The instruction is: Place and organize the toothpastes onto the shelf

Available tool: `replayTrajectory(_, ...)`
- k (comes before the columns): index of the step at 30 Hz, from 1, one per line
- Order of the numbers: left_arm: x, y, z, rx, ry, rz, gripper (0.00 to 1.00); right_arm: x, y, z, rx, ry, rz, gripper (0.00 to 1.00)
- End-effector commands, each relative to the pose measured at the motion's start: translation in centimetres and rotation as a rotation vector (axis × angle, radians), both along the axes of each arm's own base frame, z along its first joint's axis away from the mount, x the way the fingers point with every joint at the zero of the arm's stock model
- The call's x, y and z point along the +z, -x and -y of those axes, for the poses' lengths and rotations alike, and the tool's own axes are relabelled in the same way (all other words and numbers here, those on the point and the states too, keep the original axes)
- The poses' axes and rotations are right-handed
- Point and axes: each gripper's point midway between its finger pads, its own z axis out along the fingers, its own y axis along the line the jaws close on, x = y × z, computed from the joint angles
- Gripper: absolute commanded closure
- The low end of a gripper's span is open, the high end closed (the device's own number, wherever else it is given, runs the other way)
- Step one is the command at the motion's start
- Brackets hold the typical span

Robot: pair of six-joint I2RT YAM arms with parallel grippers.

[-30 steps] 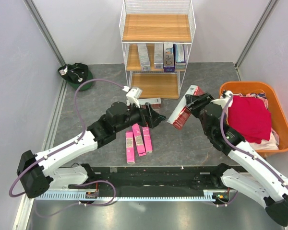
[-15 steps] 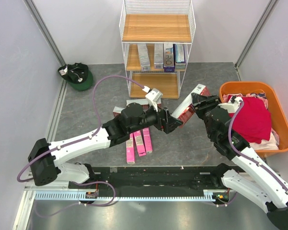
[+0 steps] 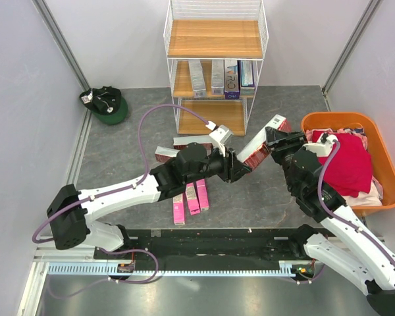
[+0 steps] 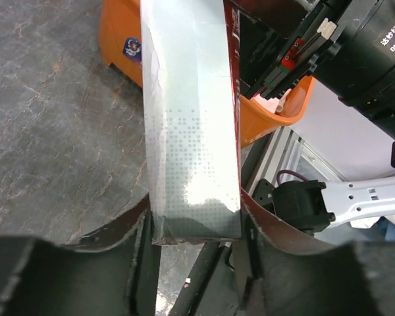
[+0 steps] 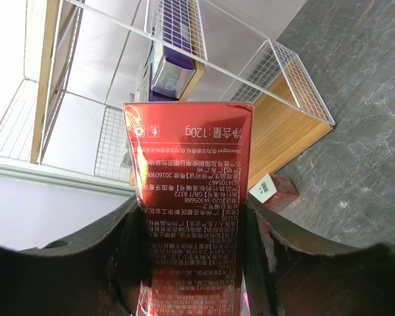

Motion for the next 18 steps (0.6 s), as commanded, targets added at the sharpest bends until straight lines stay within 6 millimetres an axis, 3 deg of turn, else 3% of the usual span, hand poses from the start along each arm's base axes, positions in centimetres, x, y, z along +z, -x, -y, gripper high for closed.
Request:
replayTrajectory(1,3.0,-0.8,0.3,0.029,0.066,0.060,0.60,2.9,0.2,0.5,-0.016,-0.078,0.088,0.40)
replayTrajectory(5,3.6,-1.1,-0.6,0.070,0.083,0.062,0.70,3.3,0.4,0.5,-0.011,-0.073,0.097,0.34)
replayTrajectory(11,4.2,-0.7,-2.7,0.111,0.119,0.041,0.88,3.8,0.8,1.0,-0.014,-0.049,0.118,0.10)
replayTrajectory(12,5.1,-0.3,-3.4,0.113,0.144,0.042,0.89,4.0,1.0,1.1,-0.012,-0.047,0.125,0.08)
replayTrajectory(13,4.4,-0.2,-3.9,0.121,0.138,0.032,0.91,4.1,1.0,1.2,-0.014,-0.040,0.127,0.04)
replayTrajectory(15,5.6,0.2,-5.4,0.150,0.186,0.024,0.98,4.4,1.1,1.2,-0.010,-0.021,0.137,0.02)
replayTrajectory(16,4.4,0.2,-6.0,0.171,0.177,0.007,0.98,4.6,1.2,1.2,-0.007,-0.013,0.139,0.02)
replayTrajectory(18,5.4,0.7,-7.6,0.194,0.229,-0.003,0.98,4.7,1.2,1.3,-0.006,0.012,0.143,0.02)
